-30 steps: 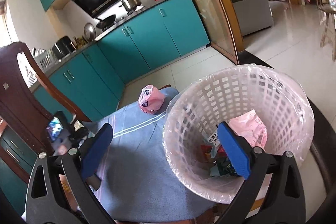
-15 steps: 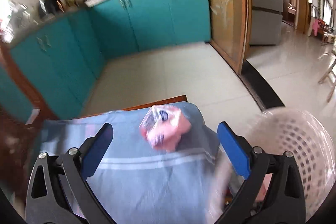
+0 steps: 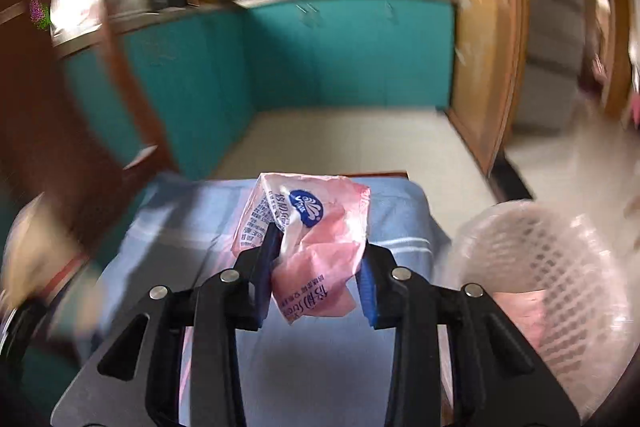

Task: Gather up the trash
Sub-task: 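Grasp the pink packet with blue logo with the right gripper while the left gripper holds the cup, then carry the pink packet over the basket with the right gripper and release it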

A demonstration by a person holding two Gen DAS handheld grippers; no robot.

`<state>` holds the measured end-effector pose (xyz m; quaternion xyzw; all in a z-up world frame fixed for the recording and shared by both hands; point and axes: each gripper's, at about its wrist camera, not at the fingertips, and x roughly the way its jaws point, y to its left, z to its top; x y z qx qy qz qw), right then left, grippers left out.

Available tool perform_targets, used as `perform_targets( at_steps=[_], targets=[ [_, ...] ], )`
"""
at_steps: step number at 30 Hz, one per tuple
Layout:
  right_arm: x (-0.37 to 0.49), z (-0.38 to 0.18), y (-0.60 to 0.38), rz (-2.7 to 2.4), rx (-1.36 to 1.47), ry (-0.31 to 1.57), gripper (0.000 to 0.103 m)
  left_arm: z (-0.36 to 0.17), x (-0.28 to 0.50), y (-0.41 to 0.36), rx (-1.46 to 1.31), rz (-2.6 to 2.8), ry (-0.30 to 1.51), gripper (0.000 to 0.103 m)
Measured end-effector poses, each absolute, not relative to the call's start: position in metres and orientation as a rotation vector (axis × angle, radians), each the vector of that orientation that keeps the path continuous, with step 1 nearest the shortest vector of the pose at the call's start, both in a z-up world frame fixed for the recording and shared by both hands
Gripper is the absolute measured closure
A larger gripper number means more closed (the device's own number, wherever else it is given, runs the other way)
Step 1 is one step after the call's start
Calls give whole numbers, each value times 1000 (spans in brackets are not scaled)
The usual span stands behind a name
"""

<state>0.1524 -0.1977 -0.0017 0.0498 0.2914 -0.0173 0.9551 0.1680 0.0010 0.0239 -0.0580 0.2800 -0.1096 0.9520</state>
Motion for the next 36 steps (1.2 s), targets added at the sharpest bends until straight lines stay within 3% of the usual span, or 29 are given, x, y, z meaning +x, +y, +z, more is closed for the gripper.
perform_targets(
  at_steps=[5, 23, 32, 34, 35, 36],
  targets=[
    [91, -8, -187, -50, 11, 512, 67, 19, 160, -12, -101, -232, 576, 86],
    [91, -20, -226, -38, 148, 574, 67, 8, 141, -34, -50, -253, 582, 85],
    [76, 9, -291, -195, 252, 446, 66, 7, 143, -40, -32, -266, 592, 85],
    [73, 10, -325, -272, 314, 422, 62, 6, 143, -43, -22, -277, 592, 85],
    [73, 8, -337, -291, 339, 418, 53, 5, 143, -45, -17, -280, 592, 85],
    [75, 3, -353, -305, 377, 438, 30, 4, 143, -47, -10, -284, 596, 85]
  ],
)
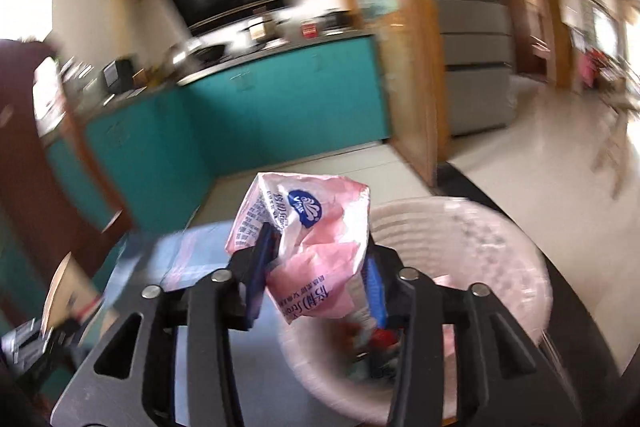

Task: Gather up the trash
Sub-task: 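Carry the pink packet over the basket with the right gripper and release it, then carry the white paper cup over the basket with the left gripper and release it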

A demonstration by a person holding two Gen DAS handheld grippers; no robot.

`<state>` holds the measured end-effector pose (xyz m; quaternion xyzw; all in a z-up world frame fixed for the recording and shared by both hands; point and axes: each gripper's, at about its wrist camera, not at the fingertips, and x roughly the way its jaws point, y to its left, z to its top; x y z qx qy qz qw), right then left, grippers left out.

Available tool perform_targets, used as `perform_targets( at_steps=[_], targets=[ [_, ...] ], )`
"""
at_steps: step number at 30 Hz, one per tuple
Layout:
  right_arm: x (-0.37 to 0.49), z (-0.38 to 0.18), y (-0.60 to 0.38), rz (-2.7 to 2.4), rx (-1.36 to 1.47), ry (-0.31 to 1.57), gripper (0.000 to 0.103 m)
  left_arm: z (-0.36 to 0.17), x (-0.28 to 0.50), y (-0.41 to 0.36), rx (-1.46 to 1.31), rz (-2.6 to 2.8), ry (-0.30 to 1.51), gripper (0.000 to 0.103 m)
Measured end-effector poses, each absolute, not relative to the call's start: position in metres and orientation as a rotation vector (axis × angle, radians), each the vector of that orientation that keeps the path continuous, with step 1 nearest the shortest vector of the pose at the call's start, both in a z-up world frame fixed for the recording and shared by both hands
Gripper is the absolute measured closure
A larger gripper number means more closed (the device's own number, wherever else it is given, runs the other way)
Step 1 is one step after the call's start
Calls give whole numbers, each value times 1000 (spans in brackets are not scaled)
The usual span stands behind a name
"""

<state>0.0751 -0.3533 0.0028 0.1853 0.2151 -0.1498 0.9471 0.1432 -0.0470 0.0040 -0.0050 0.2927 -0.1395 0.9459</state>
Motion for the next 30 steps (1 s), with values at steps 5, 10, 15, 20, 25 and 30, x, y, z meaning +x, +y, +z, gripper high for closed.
perform_targets(
  at_steps=[5, 10, 15, 20, 25, 30],
  targets=[
    [58, -2, -399, -329, 568, 417, 8, -4, 143, -64, 0, -332, 624, 85],
    [21, 11, -420, -413, 653, 251, 4, -2, 142, -105, 15, -439, 632, 85],
    [1, 12, -435, -506, 702, 170, 4, 17, 154, -190, 37, -611, 634, 82],
    [-11, 13, -448, -538, 752, 129, 4, 40, 173, -259, 76, -633, 581, 5],
    [-10, 15, -447, -511, 738, 143, 4, 40, 175, -231, 34, -543, 590, 4],
    [13, 16, -420, -436, 662, 237, 4, 34, 163, -157, 23, -383, 593, 3]
  ],
)
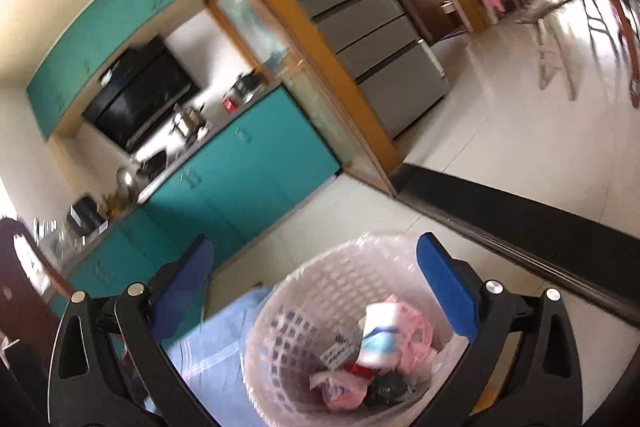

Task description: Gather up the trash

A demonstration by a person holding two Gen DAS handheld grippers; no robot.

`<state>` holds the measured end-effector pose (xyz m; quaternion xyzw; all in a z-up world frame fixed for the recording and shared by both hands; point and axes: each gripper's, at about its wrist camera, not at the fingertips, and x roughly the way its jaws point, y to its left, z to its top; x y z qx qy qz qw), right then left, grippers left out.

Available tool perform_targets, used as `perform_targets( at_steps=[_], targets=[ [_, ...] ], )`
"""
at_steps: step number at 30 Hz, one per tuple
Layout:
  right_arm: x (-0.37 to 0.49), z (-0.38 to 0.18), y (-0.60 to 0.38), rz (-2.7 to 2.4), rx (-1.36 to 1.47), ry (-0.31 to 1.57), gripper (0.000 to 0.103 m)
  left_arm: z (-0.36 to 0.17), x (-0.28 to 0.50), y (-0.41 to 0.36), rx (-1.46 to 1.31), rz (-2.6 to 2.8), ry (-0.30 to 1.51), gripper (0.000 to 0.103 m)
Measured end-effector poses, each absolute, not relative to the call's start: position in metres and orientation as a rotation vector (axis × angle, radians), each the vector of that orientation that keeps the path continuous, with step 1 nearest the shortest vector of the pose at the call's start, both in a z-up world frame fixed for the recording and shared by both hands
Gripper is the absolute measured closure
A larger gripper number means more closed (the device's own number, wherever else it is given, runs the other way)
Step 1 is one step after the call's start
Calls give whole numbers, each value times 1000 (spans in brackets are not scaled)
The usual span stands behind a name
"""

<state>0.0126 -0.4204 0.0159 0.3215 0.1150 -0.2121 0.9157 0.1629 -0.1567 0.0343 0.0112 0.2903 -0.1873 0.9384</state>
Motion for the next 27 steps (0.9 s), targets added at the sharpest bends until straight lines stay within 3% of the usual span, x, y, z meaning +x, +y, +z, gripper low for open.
perform_targets(
  at_steps=[12, 27],
  targets=[
    [64, 13, -286, -218, 348, 453, 4, 12, 134, -6, -81, -82, 640, 3],
    [77, -5, -218, -159, 177, 516, 4, -1, 140, -12, -80, -100, 683, 3]
  ],
)
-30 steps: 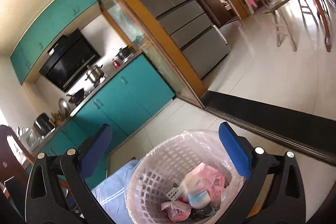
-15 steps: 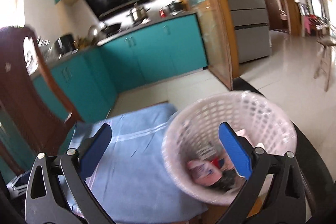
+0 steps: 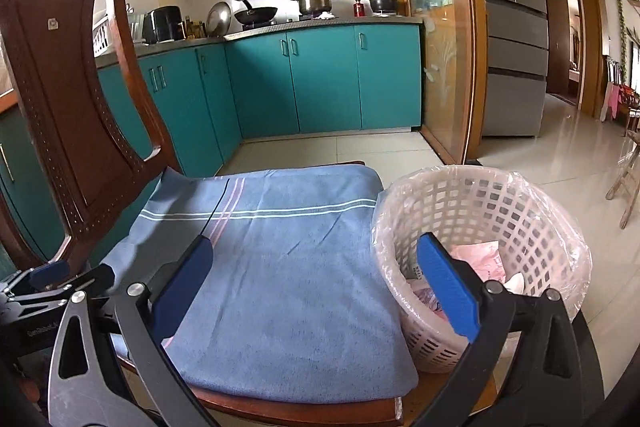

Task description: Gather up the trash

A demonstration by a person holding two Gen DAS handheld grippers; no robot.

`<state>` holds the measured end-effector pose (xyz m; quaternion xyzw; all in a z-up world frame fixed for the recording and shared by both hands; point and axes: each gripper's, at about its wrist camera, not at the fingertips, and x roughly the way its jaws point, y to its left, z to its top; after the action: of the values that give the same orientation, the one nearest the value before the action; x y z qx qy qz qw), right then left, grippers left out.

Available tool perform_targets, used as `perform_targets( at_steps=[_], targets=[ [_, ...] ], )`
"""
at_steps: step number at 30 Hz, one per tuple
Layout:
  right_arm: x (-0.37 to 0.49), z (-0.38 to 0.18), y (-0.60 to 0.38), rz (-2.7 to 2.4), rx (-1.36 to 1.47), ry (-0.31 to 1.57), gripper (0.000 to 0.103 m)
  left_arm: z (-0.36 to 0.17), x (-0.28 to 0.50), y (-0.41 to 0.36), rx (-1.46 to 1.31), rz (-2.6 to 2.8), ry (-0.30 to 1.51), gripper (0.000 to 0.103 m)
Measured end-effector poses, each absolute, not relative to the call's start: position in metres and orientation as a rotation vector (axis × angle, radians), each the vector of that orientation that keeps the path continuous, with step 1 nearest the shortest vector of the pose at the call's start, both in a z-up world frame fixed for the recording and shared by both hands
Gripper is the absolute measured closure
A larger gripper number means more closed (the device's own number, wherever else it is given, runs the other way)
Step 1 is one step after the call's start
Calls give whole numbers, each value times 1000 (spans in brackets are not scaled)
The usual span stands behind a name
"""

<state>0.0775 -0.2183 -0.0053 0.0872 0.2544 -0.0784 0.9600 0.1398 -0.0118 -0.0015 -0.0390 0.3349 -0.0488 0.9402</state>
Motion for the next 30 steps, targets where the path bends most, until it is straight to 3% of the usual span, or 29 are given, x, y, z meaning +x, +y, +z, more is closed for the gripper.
perform_targets(
  at_steps=[30],
  targets=[
    [81, -14, -217, -163, 168, 543, 4, 3, 136, -22, -54, -126, 663, 3]
  ],
)
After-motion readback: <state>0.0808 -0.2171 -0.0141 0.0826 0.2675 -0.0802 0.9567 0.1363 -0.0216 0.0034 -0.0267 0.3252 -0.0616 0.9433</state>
